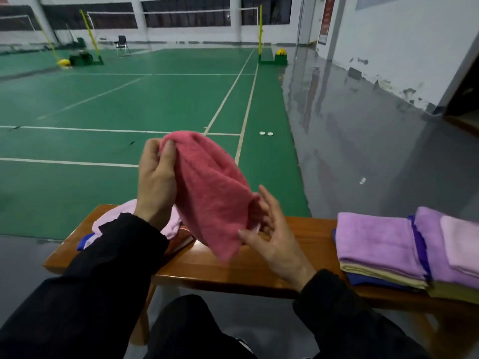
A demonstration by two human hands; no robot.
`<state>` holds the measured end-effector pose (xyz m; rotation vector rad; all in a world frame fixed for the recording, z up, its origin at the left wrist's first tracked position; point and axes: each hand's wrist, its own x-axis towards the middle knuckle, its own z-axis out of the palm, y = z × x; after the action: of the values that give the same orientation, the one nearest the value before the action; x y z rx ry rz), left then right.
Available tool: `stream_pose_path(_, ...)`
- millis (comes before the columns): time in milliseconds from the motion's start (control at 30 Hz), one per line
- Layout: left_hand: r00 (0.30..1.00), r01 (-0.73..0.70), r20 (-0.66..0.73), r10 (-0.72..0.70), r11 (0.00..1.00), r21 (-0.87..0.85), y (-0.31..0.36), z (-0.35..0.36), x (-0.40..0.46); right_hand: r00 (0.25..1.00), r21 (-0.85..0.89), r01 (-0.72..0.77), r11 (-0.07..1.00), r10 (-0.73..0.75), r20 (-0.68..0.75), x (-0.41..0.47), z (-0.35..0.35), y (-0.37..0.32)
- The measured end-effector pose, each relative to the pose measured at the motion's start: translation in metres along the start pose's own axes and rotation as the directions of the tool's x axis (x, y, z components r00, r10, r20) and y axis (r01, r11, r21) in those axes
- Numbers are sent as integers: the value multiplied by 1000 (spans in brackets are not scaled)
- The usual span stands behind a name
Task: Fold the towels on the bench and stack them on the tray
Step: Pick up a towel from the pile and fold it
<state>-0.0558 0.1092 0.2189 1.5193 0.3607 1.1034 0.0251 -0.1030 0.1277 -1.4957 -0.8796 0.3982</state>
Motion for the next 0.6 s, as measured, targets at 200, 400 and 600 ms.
stream_pose_path(200,956,230,228,-185,954,-193,7,63,-38,986,-137,45,990,-65,-150,15,-28,-21)
stream_pose_path(400,998,-10,70,0,990,143,-24,82,-36,915,-668,-31,744,-247,-318,3,-74,-20)
stream_pose_path(600,978,175,65,-200,947,269,-67,92,-38,965,-389,-17,921,-87,-247,18,-88,-29)
